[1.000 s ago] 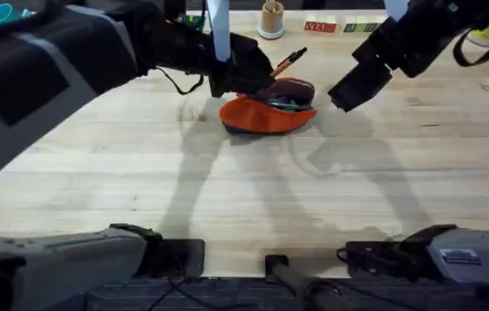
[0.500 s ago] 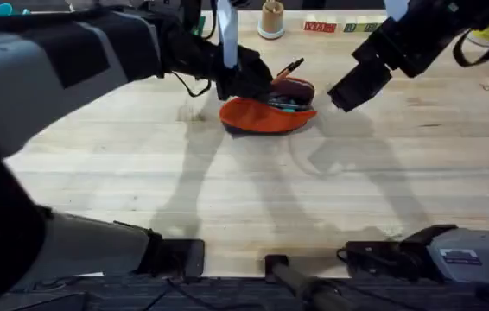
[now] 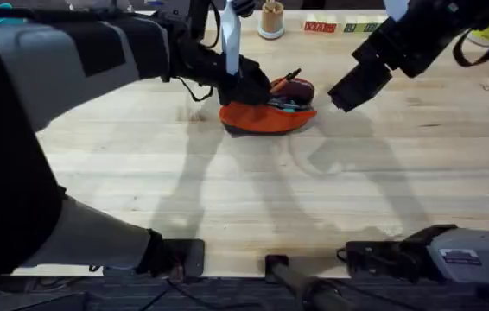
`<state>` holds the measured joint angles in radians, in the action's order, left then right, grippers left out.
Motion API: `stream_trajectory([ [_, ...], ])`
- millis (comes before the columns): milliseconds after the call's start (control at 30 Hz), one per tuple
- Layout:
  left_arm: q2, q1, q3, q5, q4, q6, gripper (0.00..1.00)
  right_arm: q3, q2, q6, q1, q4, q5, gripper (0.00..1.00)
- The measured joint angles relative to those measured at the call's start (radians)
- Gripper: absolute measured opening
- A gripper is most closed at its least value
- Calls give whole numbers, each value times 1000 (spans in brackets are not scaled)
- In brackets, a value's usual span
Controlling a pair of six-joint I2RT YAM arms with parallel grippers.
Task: Unzip the bag, pick up the pens from the table one at a time and place them inside, then zip the bag closed.
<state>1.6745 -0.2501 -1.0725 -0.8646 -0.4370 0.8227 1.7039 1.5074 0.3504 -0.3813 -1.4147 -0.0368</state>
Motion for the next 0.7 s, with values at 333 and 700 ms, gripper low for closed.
stream_trajectory([
  [333, 0, -1, 0, -8, -2, 1, 918, 0, 0, 0, 0, 0, 0, 998],
  [700, 0, -1, 0, -14, -5, -3, 993, 0, 0, 0, 0, 0, 0, 997],
])
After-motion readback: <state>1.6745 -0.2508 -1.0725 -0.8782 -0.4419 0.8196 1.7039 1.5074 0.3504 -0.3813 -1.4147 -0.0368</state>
